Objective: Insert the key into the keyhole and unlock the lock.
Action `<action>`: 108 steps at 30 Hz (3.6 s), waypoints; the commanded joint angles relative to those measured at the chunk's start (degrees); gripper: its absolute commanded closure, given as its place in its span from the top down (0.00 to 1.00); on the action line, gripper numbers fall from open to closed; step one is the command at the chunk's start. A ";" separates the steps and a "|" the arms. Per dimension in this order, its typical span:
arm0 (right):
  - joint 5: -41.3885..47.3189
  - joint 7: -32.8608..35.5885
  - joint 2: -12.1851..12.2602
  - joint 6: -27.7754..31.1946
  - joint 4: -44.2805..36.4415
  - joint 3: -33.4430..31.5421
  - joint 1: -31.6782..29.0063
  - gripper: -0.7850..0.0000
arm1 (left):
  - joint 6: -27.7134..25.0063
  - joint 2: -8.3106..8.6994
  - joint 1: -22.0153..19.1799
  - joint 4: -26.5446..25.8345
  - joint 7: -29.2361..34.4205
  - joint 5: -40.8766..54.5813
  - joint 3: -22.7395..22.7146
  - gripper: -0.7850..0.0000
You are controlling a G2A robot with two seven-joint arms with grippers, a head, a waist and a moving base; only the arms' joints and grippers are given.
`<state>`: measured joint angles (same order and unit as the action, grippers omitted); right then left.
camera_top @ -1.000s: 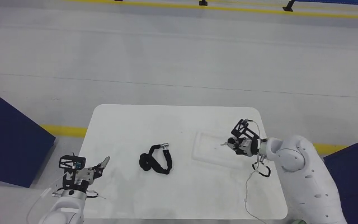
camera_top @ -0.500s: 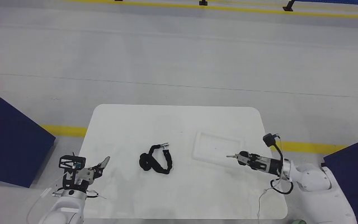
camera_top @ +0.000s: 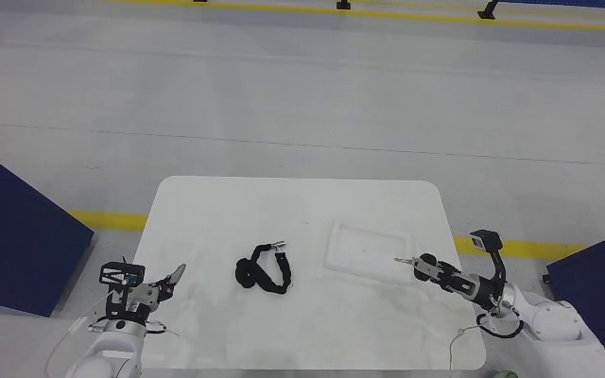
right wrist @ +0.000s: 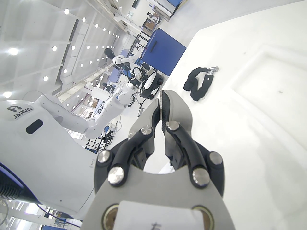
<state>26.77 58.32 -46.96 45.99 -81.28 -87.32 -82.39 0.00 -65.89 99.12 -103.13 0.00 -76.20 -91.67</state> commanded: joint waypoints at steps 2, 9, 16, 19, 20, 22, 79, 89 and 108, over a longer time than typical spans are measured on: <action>-0.06 0.04 -0.04 -0.04 0.05 0.00 0.04 0.00 | 0.00 0.00 0.00 0.00 0.00 0.00 0.00 1.00; -0.06 0.04 -0.04 -0.04 0.05 0.00 0.04 0.00 | 0.00 0.00 0.00 0.00 0.00 0.00 0.00 1.00; -0.06 0.04 -0.04 -0.04 0.05 0.00 0.04 0.00 | -2.47 0.21 -2.27 -1.77 2.69 -2.47 0.06 1.00; -0.06 0.04 -0.04 -0.04 0.05 0.00 0.04 0.00 | -6.31 0.44 -6.56 -4.19 8.15 -6.51 1.85 1.00; -0.06 0.04 -0.04 -0.04 0.05 0.00 0.04 0.00 | -7.82 0.45 -8.12 -4.75 9.94 -6.95 2.86 1.00; -0.06 0.04 -0.04 -0.04 0.05 0.00 0.04 0.00 | -10.15 0.49 -11.84 -5.42 15.09 -8.78 4.63 1.00; -0.06 0.04 -0.04 -0.04 0.05 0.00 0.04 0.00 | -23.58 -18.06 -69.20 62.94 50.85 6.05 54.24 0.50; -0.06 0.04 -0.04 -0.04 0.05 0.00 0.04 0.00 | -24.48 -20.56 -71.63 69.85 49.01 6.55 55.91 0.45; -0.06 0.04 -0.04 -0.04 0.05 0.00 0.04 0.00 | -20.13 -22.35 -72.81 72.91 43.37 -1.72 58.88 0.00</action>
<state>26.72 58.37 -46.99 45.95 -81.24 -87.32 -82.35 -21.24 -88.47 25.83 -29.39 45.14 -76.58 -32.86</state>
